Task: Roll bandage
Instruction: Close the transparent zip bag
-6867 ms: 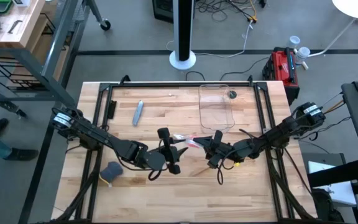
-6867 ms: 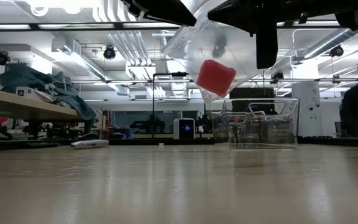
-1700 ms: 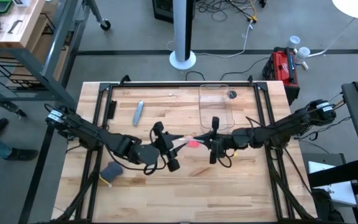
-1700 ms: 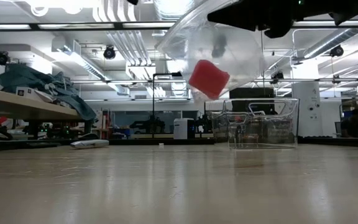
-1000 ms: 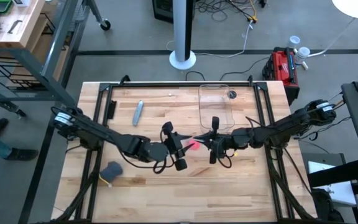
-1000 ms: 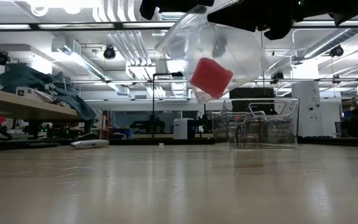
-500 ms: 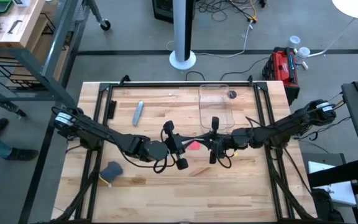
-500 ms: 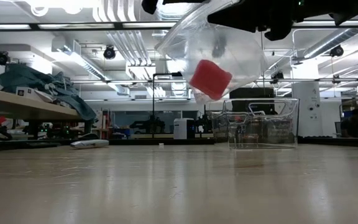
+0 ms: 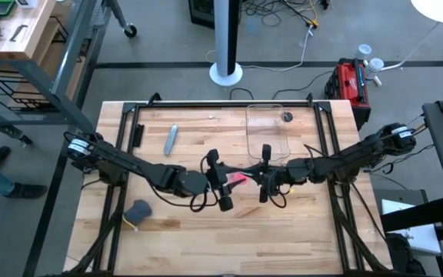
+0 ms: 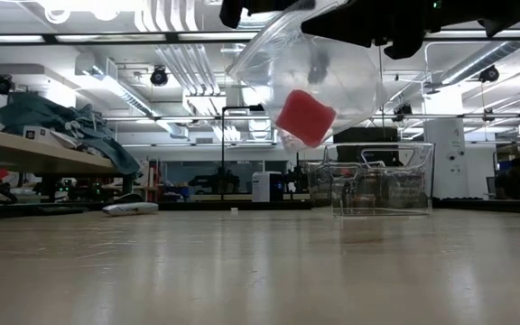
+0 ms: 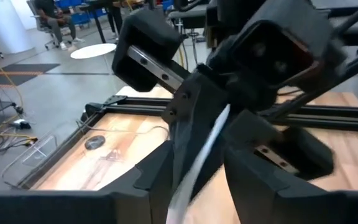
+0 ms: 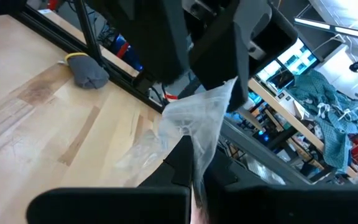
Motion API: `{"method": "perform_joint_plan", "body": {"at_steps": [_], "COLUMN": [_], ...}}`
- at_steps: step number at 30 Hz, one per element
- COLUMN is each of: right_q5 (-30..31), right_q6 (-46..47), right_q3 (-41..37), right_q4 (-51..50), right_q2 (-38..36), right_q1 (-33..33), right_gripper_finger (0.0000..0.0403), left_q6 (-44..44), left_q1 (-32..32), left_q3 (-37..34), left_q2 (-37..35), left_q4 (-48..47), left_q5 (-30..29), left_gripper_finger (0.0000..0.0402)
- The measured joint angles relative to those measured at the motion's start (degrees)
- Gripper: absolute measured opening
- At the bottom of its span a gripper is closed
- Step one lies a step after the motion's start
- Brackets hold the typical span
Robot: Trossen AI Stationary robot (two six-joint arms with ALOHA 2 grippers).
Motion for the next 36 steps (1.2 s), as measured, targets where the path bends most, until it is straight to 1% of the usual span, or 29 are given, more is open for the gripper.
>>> {"method": "perform_joint_plan", "body": {"at_steps": [3,8,10,12,14,16,21,26,27,32,36], "right_q5": [-0.01,-0.02,0.0,-0.02,-0.02,-0.04,-0.58,-5.98,-6.24,-7.3,-7.78], "right_q6": [0.0,-0.02,-0.02,-0.13,-0.26,-0.31,0.56,4.55,5.19,6.74,6.91], "right_q3": [0.0,0.0,0.0,0.0,0.0,0.0,1.03,1.86,1.86,1.8,1.79], "right_q4": [0.02,-0.03,0.02,0.0,0.02,0.02,-0.16,0.02,0.02,-2.12,-2.67], "right_q2": [0.0,0.02,0.0,0.02,0.02,0.02,-0.17,-0.26,-0.26,-0.84,-1.07], "right_q1": [0.0,0.0,0.0,0.0,0.0,0.0,-1.3,-3.61,-3.99,-5.56,-5.79], "right_gripper_finger": [0.0,0.0,0.0,0.0,0.0,0.0,0.0,0.0,0.0,0.0,0.0], "left_q6": [1.05,1.33,2.77,4.0,4.06,3.9,4.9,4.31,4.25,1.8,-0.88], "left_q1": [0.48,0.43,0.38,0.24,0.24,0.24,0.23,0.11,0.04,-0.65,-0.92], "left_q3": [0.0,0.02,0.02,0.02,0.02,0.02,0.02,0.02,0.02,0.02,0.02], "left_q2": [1.13,1.3,1.27,1.27,1.22,1.22,0.85,-0.95,-1.52,-4.67,-5.33], "left_q4": [1.02,1.73,1.64,1.71,1.71,1.68,1.7,1.23,0.83,-6.06,-10.55], "left_q5": [-0.04,0.0,-0.01,-0.58,-0.98,-1.07,-2.97,-4.04,-4.03,-4.12,-4.13], "left_gripper_finger": [0.0124,0.0101,0.0087,0.0061,0.0024,0.0008,0.0033,0.0046,0.0051,0.0075,0.0093]}}
